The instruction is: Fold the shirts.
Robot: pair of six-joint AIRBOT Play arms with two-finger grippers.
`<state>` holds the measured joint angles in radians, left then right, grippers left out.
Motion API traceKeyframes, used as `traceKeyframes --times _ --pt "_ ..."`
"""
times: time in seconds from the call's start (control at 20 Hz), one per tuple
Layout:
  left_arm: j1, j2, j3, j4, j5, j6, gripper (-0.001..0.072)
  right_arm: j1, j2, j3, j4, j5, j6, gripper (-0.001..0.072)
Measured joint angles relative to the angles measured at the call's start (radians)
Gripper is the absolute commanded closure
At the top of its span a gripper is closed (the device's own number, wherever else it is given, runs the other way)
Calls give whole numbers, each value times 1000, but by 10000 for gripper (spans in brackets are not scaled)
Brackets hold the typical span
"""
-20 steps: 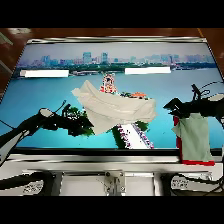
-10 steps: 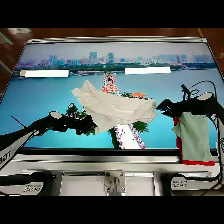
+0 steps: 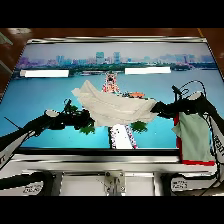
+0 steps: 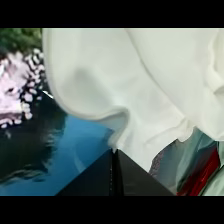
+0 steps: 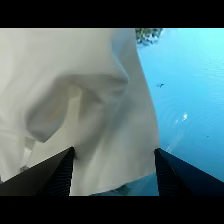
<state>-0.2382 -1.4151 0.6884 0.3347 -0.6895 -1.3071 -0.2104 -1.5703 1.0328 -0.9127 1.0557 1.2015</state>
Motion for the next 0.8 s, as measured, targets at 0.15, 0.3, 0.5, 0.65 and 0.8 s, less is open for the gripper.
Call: traceKeyframes --times 0.15,0.3,0.5,0.65,0.8 --pt "28 31 0 -1 -1 10 670 -18 0 6 -30 26 11 81" --pt "38 44 0 -2 -2 14 670 -56 -1 9 -39 52 42 81" --pt "42 50 0 -2 -2 16 670 -69 -8 7 -19 51 74 81" --pt "44 51 0 -2 -2 17 670 -56 -39 5 33 26 90 165" --pt "44 51 0 -3 -2 23 670 -41 -59 4 89 -1 97 538"
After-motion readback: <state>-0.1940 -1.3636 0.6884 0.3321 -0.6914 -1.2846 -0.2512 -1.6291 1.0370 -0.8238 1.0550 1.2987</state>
